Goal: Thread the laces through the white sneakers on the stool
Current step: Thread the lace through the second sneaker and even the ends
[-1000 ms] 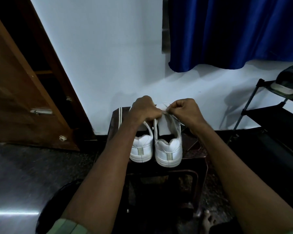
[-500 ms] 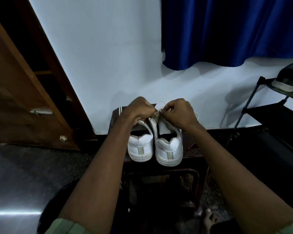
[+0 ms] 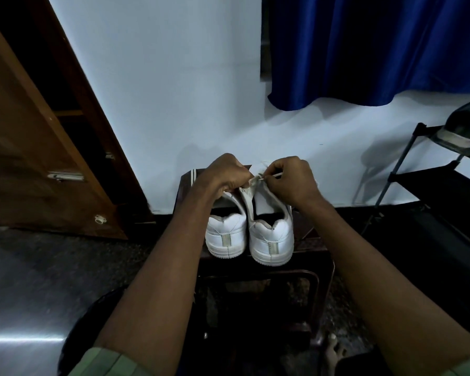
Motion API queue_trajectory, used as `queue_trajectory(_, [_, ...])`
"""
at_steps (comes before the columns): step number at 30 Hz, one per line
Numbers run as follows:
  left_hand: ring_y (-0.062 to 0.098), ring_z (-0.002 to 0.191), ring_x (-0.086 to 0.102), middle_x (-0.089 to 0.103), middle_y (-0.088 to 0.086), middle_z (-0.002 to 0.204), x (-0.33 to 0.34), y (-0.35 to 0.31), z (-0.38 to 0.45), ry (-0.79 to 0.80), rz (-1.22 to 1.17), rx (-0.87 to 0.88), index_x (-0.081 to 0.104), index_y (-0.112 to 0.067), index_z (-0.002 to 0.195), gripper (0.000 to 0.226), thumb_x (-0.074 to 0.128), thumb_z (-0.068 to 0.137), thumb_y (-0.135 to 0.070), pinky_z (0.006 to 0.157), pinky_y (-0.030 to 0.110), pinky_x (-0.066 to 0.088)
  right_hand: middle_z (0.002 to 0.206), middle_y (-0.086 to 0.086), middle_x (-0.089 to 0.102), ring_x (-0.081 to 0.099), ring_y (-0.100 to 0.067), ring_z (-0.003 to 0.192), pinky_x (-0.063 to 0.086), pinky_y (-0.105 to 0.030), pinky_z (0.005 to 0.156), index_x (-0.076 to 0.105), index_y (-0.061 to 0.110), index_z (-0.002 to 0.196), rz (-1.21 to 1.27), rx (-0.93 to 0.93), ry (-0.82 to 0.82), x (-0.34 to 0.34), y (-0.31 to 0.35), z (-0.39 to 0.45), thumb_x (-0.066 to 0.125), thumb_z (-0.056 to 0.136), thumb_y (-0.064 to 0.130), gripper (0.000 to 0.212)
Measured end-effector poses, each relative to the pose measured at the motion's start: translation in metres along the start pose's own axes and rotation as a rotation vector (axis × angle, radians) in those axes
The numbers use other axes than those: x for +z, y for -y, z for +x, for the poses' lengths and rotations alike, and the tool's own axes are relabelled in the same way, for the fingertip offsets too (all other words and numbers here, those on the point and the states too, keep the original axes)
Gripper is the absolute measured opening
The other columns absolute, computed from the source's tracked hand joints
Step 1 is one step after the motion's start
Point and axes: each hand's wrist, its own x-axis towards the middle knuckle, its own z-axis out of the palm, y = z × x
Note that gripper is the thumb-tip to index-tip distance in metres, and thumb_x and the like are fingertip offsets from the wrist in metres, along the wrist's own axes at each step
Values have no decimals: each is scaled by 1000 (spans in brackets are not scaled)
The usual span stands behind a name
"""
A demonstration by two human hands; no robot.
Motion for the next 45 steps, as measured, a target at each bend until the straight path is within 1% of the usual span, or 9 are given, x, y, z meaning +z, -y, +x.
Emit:
queue_trajectory(11, [19,68,52,65,12,79,-1,1,3,3,-39,-30,76,7,105,53,69,60,-19,65,32,42,84,-3,78,73,-27,84,55,-32,71,78,18,75,76,69,-164,22,2,-12,70,80,16,9])
queue_trajectory(21, [8,29,34,51,6,60,-1,6,9,-18,-49,-34,74,10,97,22,73,83,-6,39,12,28,83,0,79,72,-19,80,40,-23,66,79,22,76,117,81,-155,25,-1,-12,74,82,17,9])
queue_trajectory(24, [14,43,52,59,7,53,-1,6,6,-46,-48,-21,70,1,70,20,73,85,-12,47,16,40,82,1,79,73,-17,80,51,-27,71,80,22,77,121,64,-154,26,-2,-11,75,81,17,8])
queue_trajectory(31, [21,87,74,79,0,86,22,7,3,-284,225,70,82,-20,83,21,67,73,-31,82,34,62,79,5,78,70,-9,75,51,-25,71,81,20,77,192,0,-138,22,-6,-12,80,78,12,8])
queue_trajectory(35, [25,70,65,71,4,72,20,-1,-6,-296,244,50,69,-10,66,20,58,74,-24,62,28,50,76,9,74,68,-8,72,49,-25,68,80,21,88,202,-28,-75,15,-7,-6,81,77,13,13])
queue_trajectory(37, [28,74,71,75,9,77,13,-5,-5,-323,9,21,67,-9,67,19,57,83,-13,64,29,57,75,10,70,64,-9,70,46,-26,66,77,24,97,173,-14,-89,7,-7,-2,76,75,10,27])
queue_trajectory(39, [31,90,77,78,11,90,4,-11,-7,-276,-601,-33,66,-12,81,19,53,94,-6,85,41,63,78,8,67,62,-12,73,50,-29,71,76,26,100,124,-11,-113,0,-8,2,68,70,7,36])
queue_trajectory(42, [18,67,72,70,1,72,-7,-18,-11,-235,-1249,-67,56,-15,91,23,41,102,-2,74,33,61,85,8,68,62,-13,80,53,-43,89,75,26,93,56,-20,-250,-5,-12,6,61,73,12,28])
queue_trajectory(45, [13,45,44,53,-5,57,-12,-12,-8,-341,-1069,13,56,-20,87,17,46,99,-13,55,26,40,77,3,71,64,-21,76,53,-41,76,72,19,76,57,45,-436,-11,-13,7,61,93,40,29])
